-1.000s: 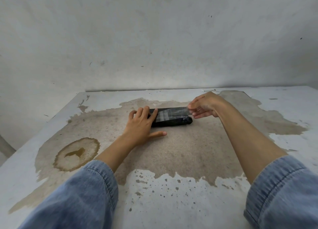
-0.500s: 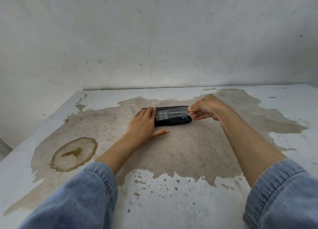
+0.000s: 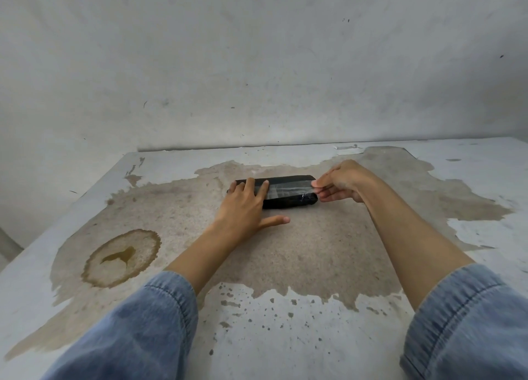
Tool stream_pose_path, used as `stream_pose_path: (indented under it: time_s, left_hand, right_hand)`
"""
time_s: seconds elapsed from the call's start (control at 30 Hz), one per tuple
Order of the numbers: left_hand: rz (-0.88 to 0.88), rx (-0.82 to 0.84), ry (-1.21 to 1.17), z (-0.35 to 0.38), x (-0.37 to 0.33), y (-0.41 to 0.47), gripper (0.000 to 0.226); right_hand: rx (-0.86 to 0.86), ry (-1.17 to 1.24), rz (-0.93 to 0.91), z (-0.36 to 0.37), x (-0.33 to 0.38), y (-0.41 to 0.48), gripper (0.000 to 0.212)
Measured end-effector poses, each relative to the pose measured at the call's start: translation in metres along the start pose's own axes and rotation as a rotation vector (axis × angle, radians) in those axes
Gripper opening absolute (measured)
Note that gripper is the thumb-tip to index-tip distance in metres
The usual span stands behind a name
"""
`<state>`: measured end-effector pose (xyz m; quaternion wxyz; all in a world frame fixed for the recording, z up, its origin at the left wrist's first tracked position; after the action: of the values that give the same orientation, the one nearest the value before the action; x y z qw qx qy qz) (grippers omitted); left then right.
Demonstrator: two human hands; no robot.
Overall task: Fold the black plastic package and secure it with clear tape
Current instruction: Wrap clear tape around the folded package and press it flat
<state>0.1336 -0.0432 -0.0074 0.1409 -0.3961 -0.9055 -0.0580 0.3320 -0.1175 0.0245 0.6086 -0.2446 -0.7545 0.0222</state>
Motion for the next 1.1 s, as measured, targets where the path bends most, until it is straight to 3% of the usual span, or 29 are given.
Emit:
stream_pose_path:
  time_s: [0.7, 1.1]
  left_hand:
    - [-0.026, -0.024, 0.049, -0.017, -0.002, -0.001, 0.098]
    - [0.150, -0.117, 0.205, -0.019, 0.004, 0.032, 0.068]
  right_hand:
    - [0.028, 0.048, 0.077, 0.000, -0.007, 0.005, 0.008]
    - [0.061, -0.013, 0.091, 0.000, -0.008, 0.007, 0.008]
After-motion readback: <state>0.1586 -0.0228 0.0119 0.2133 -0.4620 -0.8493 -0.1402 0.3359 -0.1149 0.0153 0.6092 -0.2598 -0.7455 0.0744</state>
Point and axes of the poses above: each hand's wrist, its own y-axis towards the middle knuckle, its own z-axis out of the palm, x = y × z, the point moved 2 cm from there along y, towards the middle knuckle, and after that the axes turned 11 degrees about x, right-handed, at the moved point
